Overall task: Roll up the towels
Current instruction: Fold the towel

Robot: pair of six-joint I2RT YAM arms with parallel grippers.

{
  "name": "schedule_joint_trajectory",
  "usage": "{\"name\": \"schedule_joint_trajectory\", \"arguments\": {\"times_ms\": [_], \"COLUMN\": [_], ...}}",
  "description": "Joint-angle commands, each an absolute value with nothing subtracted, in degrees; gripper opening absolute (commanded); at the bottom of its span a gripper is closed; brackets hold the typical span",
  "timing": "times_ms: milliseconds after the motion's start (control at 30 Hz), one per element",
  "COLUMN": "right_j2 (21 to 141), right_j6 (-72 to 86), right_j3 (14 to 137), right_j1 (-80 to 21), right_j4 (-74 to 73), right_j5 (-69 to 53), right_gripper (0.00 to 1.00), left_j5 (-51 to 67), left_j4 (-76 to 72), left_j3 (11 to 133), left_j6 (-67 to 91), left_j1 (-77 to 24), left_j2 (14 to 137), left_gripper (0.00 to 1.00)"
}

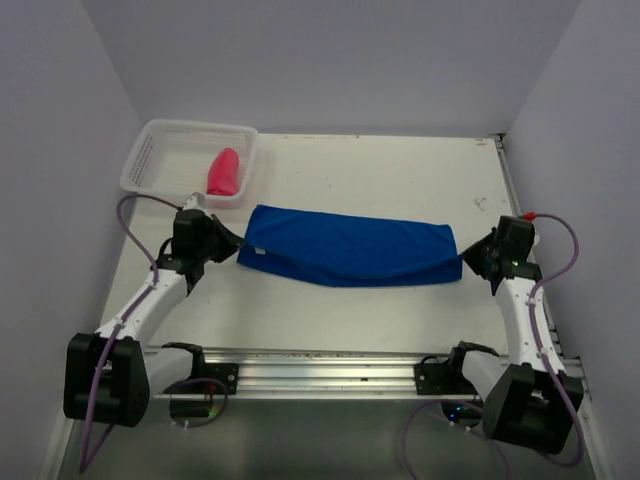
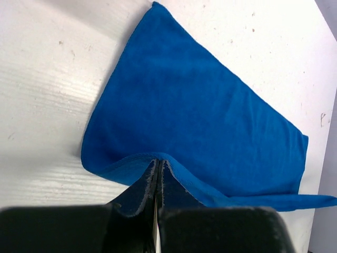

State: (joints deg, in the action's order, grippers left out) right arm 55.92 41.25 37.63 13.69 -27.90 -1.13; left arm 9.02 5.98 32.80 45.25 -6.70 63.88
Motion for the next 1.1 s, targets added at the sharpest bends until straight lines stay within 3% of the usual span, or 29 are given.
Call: {"name": "schedule_joint_trajectory", "arguments": {"times_ms": [0,467,1067], "right_j2": [59.5,74.2,81.8], "right_j6": [42.9,41.1,40.3], "right_j3": [41.9,47.2,53.3], "right_j1": [14.2,14.2,15.5], "right_j4": [-22.7,-14.3,-14.4], "right_j5": [0.3,-6.1,-3.9], "right_gripper": [0.00,0.00,0.00], "left_j5": [9.1,7.7,5.5], "left_j4": [2.1,-0.7,-0.1], "left_j3": [36.2,43.9,51.6], "left_j6": [44.6,42.7,40.0], "left_j1": [-6.2,-6.3,-5.6], "left_j2": [65.8,74.8,82.0], "left_gripper": [0.00,0.00,0.00]}}
